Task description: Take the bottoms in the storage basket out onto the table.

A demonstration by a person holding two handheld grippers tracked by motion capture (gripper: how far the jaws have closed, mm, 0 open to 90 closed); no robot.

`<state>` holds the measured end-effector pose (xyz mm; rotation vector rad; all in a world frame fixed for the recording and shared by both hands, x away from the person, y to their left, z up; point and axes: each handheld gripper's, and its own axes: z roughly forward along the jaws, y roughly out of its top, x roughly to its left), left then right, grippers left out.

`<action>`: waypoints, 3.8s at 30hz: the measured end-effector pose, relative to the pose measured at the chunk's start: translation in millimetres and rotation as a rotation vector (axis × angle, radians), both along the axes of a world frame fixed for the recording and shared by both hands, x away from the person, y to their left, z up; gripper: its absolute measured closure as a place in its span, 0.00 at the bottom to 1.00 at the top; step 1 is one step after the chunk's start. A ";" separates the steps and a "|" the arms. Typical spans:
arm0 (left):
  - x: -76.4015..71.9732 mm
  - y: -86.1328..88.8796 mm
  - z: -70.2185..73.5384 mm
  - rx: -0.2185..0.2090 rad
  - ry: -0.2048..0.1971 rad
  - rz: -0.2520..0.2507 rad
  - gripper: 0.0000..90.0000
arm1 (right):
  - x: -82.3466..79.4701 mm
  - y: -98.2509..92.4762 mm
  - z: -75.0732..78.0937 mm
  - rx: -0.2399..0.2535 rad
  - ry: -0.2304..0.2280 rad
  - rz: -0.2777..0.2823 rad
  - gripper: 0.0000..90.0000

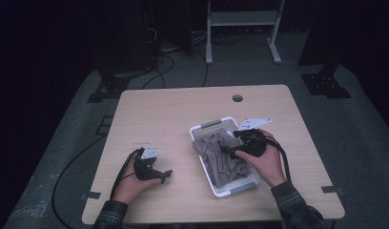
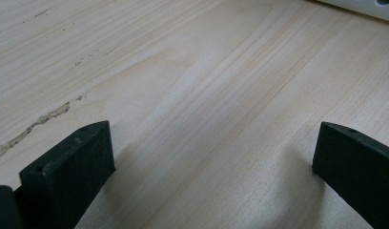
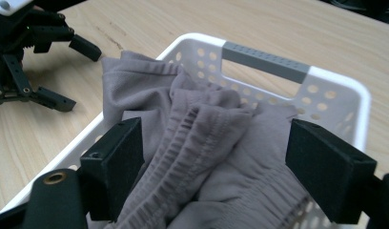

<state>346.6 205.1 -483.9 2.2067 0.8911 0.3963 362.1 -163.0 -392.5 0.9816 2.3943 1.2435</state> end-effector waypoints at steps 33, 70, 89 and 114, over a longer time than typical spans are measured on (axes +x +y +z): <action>-0.2 -0.2 -0.1 -0.003 0.000 0.001 0.00 | 19.4 41.0 -44.9 -0.162 0.084 -0.005 0.16; -1.0 -0.5 -0.1 -0.001 0.001 0.002 0.00 | 41.1 37.8 -72.1 -0.194 0.147 0.097 0.24; -0.9 -0.5 0.0 0.000 0.001 0.003 0.00 | 36.5 37.5 -60.0 -0.219 0.168 0.062 0.72; -0.7 -0.6 0.0 0.000 0.001 0.001 0.00 | 31.4 18.7 -23.9 -0.043 0.148 0.065 0.78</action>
